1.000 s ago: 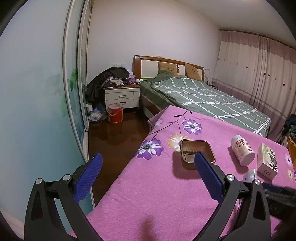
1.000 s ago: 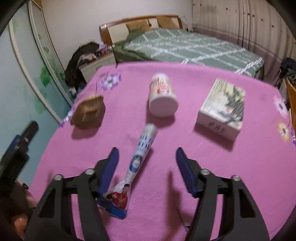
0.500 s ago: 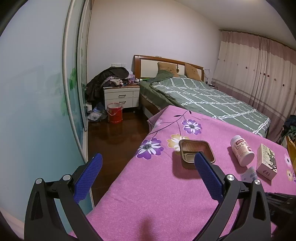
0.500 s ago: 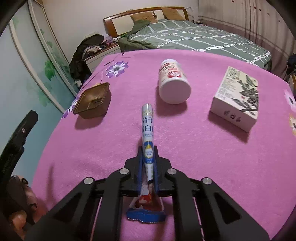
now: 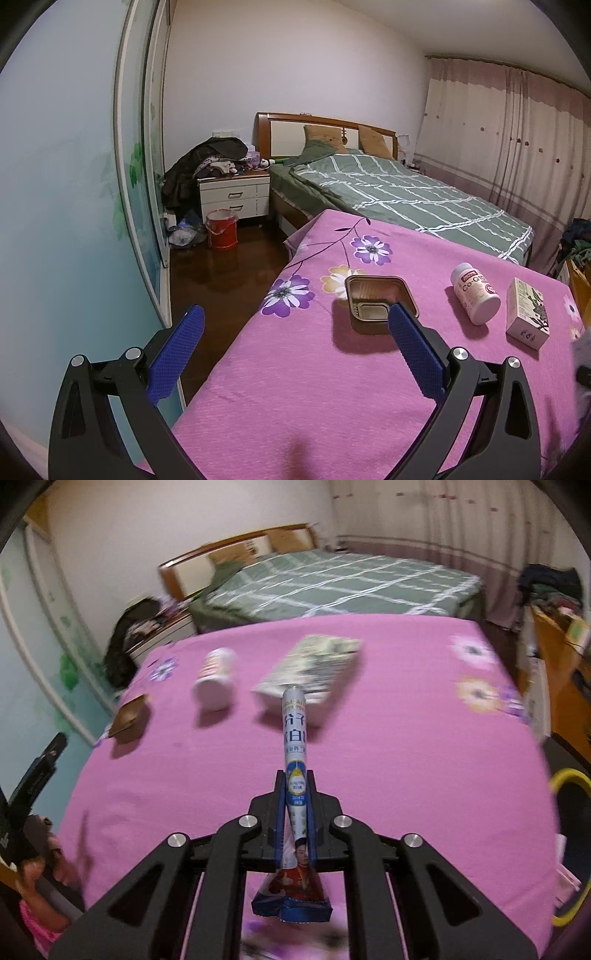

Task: Collect trash
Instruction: 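Carry the toothpaste tube over the yellow bin and open the right gripper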

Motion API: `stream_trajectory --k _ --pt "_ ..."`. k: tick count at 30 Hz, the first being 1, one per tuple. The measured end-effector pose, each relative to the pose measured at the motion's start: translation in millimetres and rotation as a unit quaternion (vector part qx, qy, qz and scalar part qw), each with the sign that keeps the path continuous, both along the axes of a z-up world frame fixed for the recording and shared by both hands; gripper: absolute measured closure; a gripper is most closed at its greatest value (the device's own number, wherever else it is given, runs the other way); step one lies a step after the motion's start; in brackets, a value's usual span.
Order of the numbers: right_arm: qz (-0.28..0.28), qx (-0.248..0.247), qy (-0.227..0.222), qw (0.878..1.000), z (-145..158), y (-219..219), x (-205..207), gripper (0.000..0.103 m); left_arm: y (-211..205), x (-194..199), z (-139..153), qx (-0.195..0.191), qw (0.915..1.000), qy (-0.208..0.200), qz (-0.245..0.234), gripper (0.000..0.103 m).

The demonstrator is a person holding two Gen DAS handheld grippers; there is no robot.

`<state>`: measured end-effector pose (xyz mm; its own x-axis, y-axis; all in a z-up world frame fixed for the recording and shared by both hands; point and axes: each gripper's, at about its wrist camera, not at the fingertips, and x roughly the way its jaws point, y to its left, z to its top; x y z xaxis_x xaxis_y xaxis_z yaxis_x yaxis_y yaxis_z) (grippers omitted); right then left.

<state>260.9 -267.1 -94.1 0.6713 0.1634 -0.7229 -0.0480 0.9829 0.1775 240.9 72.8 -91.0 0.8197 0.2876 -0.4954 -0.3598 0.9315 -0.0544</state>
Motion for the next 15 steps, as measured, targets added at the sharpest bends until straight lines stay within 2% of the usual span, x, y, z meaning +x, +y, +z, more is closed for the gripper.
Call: stream_trajectory --k 9,15 --pt "-0.134 -0.013 -0.011 0.991 4 -117 -36 0.094 -6 1 1 0.01 0.9999 0.0 -0.009 0.005" --pt "-0.219 -0.017 -0.005 0.976 -3 -188 -58 0.093 -5 1 1 0.009 0.9999 0.001 -0.007 0.005"
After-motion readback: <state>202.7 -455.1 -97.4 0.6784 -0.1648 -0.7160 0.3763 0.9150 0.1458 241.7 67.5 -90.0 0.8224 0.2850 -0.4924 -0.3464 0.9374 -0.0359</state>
